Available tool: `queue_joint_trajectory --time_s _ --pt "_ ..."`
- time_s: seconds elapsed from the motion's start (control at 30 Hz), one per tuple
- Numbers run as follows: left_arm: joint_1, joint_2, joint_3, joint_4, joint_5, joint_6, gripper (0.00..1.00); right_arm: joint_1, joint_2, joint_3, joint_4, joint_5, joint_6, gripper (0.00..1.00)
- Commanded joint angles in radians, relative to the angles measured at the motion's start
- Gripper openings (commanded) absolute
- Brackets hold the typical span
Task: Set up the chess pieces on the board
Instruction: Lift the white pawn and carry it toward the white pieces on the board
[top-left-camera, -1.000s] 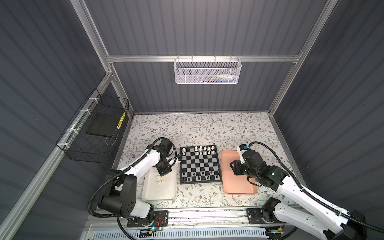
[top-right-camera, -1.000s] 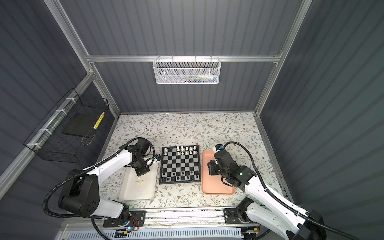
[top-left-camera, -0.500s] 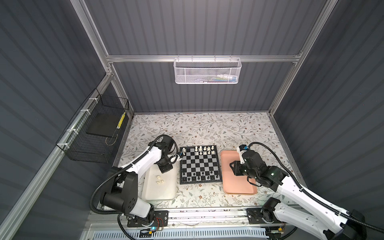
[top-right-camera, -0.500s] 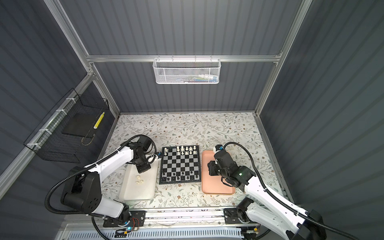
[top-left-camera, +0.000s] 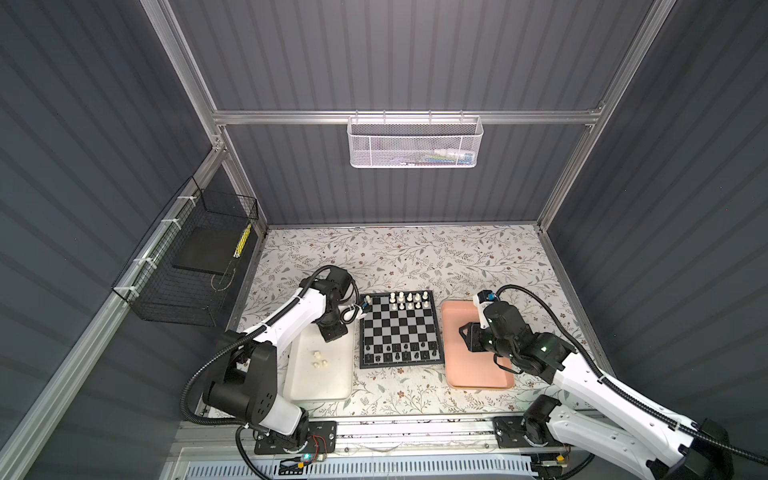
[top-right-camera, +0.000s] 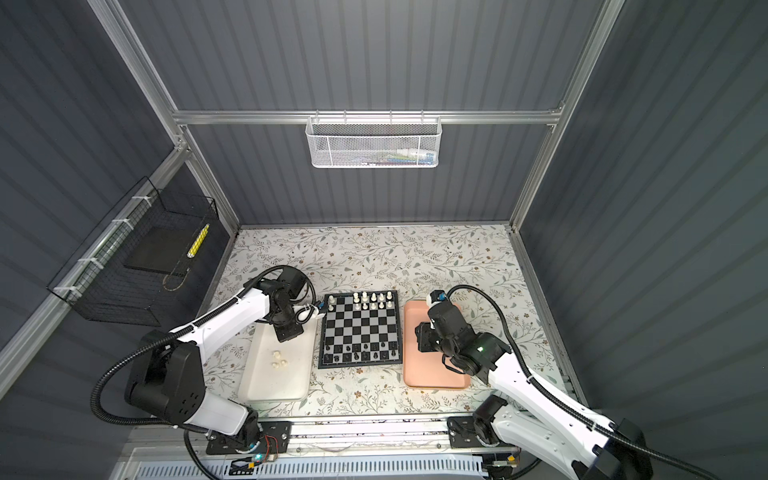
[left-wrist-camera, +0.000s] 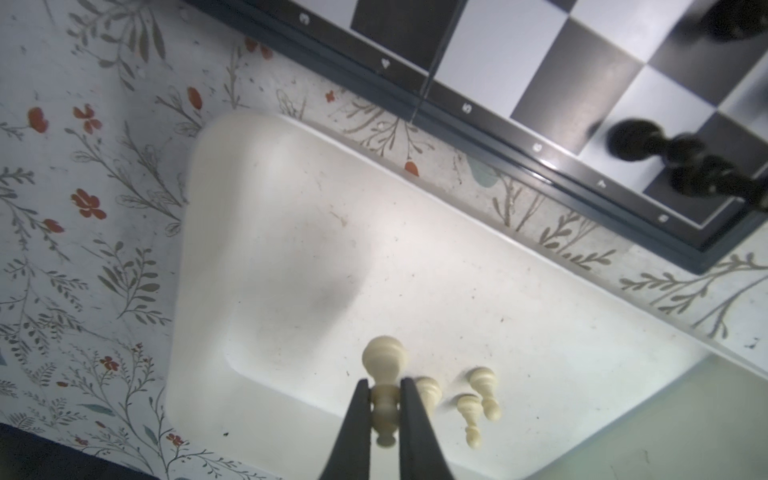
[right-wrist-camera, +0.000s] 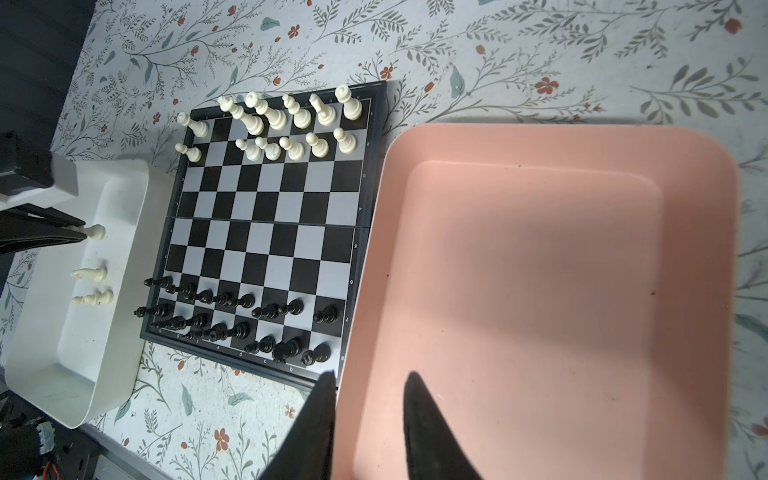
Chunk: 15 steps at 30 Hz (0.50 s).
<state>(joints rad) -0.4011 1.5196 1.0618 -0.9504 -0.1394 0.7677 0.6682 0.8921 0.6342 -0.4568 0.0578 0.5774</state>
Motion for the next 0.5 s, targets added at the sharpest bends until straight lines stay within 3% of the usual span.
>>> queue_joint_trajectory --time_s 0.0,0.23,0.47 --pt "-0.015 0.029 0.047 -0.046 -0.006 0.024 0.13 -0.003 0.004 -0.007 0.009 0.0 0.004 0.31" --pt "-0.05 0.059 0.106 -0.057 -0.018 0.024 0.13 -0.005 0.004 -0.016 0.015 -0.002 0.006 0.31" --pt "-0.104 0.134 0.256 -0.124 -0.012 0.007 0.13 -0.005 0.001 -0.015 0.015 0.002 0.003 0.31"
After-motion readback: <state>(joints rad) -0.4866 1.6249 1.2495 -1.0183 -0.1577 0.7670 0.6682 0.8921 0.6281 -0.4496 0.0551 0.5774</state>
